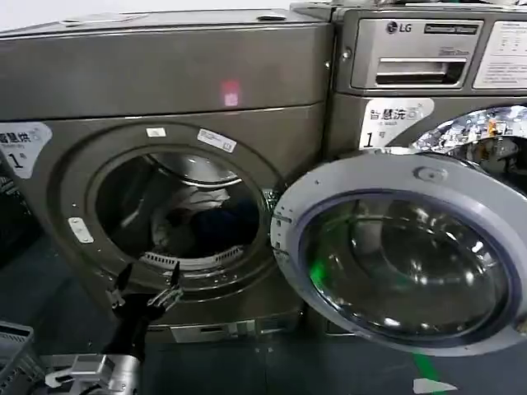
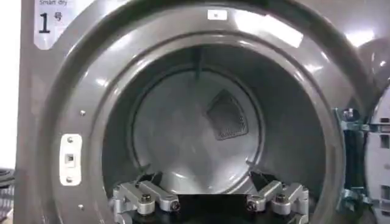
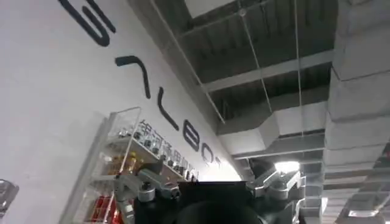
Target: Grasp the clothes from the dryer.
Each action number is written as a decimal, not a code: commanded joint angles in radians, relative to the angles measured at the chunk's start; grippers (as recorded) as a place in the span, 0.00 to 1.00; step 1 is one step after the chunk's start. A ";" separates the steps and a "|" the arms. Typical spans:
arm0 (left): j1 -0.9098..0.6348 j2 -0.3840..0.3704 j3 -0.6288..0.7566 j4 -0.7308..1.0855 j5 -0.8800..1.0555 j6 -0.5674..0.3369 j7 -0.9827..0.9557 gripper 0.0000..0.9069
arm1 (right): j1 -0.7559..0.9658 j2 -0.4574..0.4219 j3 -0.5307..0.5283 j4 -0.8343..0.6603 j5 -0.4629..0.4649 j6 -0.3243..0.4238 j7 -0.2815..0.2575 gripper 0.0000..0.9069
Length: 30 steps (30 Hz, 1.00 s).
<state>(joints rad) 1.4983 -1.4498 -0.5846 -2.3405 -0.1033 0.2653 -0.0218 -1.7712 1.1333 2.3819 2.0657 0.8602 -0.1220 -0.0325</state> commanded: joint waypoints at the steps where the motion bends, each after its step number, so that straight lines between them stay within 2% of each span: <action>1: -0.001 0.000 0.000 -0.001 0.000 0.002 0.000 1.00 | -0.001 -0.001 0.002 -0.002 -0.002 0.002 0.000 1.00; 30: -0.001 -0.009 -0.009 -0.004 -0.003 0.010 -0.002 1.00 | 0.012 -0.004 0.005 -0.018 -0.007 -0.001 0.009 1.00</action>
<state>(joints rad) 1.4967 -1.4592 -0.5936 -2.3445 -0.1061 0.2742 -0.0242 -1.7587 1.1293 2.3860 2.0476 0.8527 -0.1231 -0.0242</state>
